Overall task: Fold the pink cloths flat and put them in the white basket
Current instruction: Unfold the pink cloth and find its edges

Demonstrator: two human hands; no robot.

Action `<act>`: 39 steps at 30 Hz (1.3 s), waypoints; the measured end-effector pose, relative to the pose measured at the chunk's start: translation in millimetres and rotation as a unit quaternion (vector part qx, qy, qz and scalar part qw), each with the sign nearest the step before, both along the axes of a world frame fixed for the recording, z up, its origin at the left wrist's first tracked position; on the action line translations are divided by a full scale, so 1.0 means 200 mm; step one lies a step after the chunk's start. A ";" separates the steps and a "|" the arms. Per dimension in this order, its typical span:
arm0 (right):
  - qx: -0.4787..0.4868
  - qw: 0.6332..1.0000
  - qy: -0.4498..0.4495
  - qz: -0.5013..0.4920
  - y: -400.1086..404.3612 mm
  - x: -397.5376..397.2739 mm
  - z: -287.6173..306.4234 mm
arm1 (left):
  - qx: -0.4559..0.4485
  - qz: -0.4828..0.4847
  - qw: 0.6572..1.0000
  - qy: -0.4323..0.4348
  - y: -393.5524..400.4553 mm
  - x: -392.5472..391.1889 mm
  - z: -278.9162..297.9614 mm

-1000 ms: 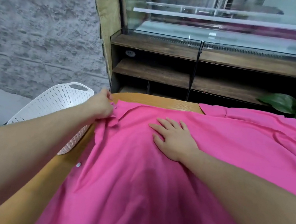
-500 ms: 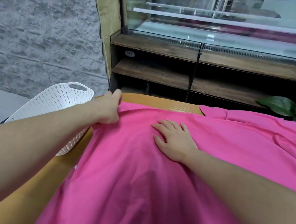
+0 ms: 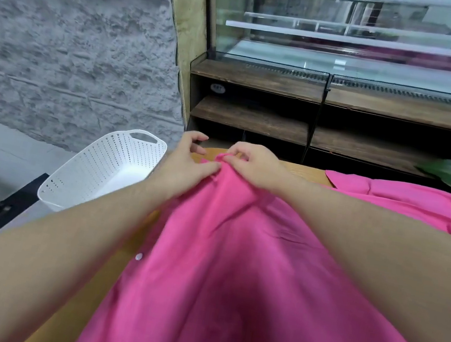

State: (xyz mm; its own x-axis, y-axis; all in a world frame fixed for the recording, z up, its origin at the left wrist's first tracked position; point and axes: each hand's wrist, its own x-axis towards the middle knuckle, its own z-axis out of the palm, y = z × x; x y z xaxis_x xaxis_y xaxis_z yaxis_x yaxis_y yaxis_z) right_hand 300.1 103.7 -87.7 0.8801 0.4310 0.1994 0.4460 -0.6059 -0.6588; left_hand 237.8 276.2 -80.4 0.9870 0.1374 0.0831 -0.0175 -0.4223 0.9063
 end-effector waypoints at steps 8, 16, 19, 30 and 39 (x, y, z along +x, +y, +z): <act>-0.149 0.975 0.114 -0.122 -0.02 0.06 -0.03 | -0.205 0.043 0.936 0.283 0.03 -0.25 -0.17; -0.049 0.958 0.277 -0.057 0.08 0.04 -0.03 | 0.054 0.112 0.991 0.050 0.14 -0.26 -0.24; -0.110 0.887 0.446 -0.050 0.14 0.07 -0.01 | 0.105 0.095 0.990 -0.019 0.15 -0.24 -0.26; -0.205 0.936 0.277 -0.075 0.31 0.15 0.00 | 0.078 0.104 0.986 -0.103 0.20 -0.27 -0.32; -0.167 0.974 0.151 -0.012 0.26 0.23 -0.01 | 0.022 0.101 0.994 -0.037 0.18 -0.30 -0.31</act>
State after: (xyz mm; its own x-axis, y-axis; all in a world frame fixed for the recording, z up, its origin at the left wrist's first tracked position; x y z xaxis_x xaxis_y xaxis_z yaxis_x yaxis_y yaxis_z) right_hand 346.3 155.9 -88.8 0.8875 0.4056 -0.2187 0.2446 -0.8169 -0.5223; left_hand 178.3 312.9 -142.7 0.9308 0.3263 0.1650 0.0051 -0.4629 0.8864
